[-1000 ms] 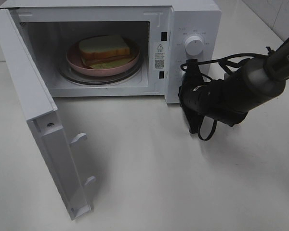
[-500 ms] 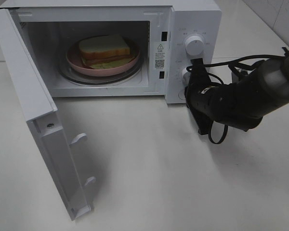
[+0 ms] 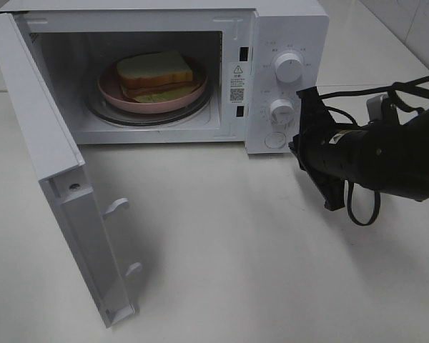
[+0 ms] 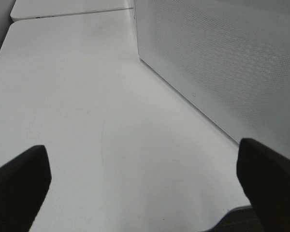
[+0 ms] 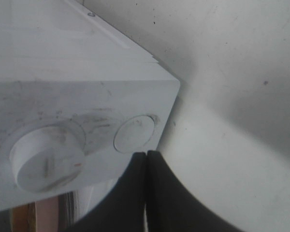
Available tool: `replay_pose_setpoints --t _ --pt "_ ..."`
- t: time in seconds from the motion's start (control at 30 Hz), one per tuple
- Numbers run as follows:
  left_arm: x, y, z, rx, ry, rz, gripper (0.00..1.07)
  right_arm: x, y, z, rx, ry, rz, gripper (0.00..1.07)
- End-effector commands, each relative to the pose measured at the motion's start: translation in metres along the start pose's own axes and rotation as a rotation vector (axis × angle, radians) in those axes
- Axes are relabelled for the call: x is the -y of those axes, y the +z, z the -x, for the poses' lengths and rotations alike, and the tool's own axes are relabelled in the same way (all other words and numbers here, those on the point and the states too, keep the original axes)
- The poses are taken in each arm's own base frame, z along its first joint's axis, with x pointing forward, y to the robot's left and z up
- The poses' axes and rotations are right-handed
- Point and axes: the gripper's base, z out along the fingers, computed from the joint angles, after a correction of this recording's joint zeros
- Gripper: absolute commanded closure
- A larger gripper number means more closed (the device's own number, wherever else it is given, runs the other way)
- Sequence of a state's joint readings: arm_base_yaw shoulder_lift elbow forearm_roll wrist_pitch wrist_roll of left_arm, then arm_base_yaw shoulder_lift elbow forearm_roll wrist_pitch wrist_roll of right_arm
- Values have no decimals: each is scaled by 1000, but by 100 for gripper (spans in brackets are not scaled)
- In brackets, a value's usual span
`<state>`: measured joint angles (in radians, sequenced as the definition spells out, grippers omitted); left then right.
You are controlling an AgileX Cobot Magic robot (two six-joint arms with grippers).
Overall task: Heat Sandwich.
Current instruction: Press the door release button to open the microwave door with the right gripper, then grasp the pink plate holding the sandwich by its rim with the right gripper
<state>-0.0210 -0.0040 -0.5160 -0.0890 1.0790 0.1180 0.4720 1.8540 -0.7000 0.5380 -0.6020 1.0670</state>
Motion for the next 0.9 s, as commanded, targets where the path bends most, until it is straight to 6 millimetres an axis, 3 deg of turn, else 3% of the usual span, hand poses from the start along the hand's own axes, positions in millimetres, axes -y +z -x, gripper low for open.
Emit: replay_pose_setpoints --t 0.03,0.5,0.9 --pt "0 -1 0 16 -2 -10 6 -6 -18 -1 -74 -155 -8 107" --pt "0 -1 0 16 -2 -10 6 -15 -56 -7 -305 -632 -123 105" --pt "0 -1 0 16 -2 -10 6 -31 -69 -14 -594 -1006 -265 105"
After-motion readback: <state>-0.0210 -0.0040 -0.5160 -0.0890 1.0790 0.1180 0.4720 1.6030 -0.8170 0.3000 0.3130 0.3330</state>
